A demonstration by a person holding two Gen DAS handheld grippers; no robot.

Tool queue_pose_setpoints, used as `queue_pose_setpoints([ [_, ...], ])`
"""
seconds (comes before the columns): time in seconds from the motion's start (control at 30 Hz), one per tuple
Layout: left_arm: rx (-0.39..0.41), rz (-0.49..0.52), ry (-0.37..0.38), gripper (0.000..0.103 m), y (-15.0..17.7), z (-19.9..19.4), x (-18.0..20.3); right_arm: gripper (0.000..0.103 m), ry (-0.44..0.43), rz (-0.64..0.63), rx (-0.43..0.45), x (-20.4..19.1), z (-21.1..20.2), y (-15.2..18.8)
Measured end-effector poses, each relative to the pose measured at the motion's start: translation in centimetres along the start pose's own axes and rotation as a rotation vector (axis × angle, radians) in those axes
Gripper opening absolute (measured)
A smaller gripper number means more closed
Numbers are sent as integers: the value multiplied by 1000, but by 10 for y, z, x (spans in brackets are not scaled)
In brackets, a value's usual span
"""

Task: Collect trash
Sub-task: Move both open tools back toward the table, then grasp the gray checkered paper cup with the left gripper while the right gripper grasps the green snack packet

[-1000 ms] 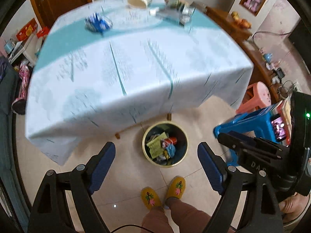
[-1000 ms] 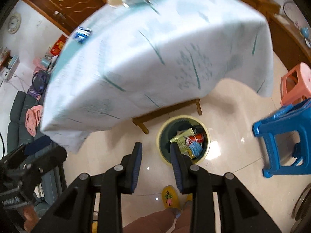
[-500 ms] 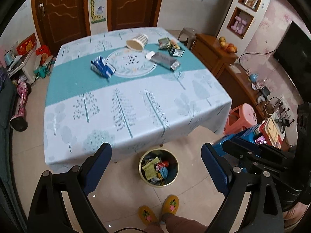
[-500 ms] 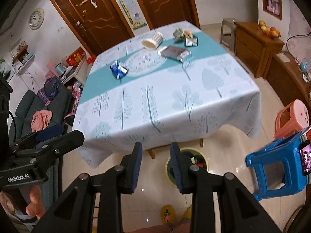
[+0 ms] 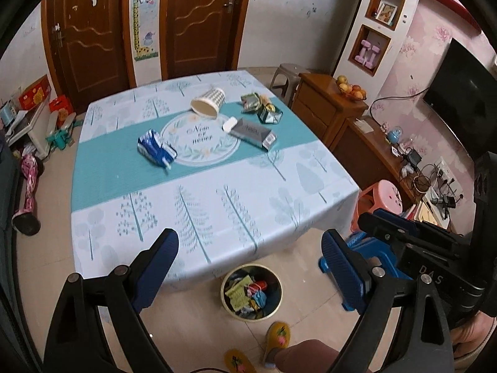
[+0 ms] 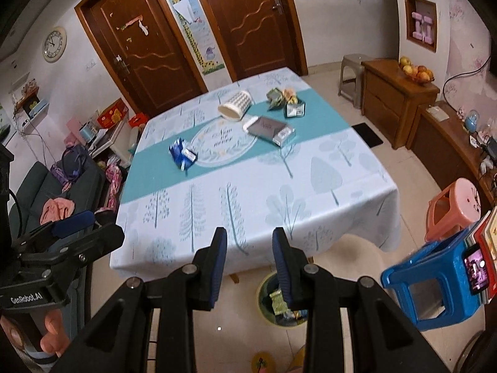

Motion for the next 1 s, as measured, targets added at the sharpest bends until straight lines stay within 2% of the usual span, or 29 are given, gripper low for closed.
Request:
queue_pose_setpoints([
  [0.2, 14, -22, -40, 92, -31, 18, -17, 31, -17, -21, 20, 1, 16, -39],
  [0.33, 5, -55, -85, 93, -60, 42, -37, 31, -36, -63, 14, 3, 46, -81],
  [0.4, -4, -69, -109, 98, -80, 59, -47, 31, -50, -83, 6, 4, 60, -102],
  [0.57, -58, -114, -163, 99, -135, 108, -71, 31, -82, -166, -34, 7, 113, -172],
  [0.73, -126, -151, -169, 99, -187, 166, -91, 31, -102, -247, -101, 9, 175, -241],
  [0.87, -182, -171, -169, 99, -217, 219, -105, 31, -104, -318, -145, 8, 226, -277],
  [1.0, -225, -234, -178, 99, -227, 259, -121, 31, -104, -378, -201, 1, 277, -295],
])
Point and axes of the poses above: each gripper's, at about its wrist camera, not at the fingertips, and z roughly the way its jaws point, x to its right, y to its underside, the point moved 3 cm from there along z, roughly the way its jaws point, and after that the axes turned 14 degrees about z, right-handed, at the moved point
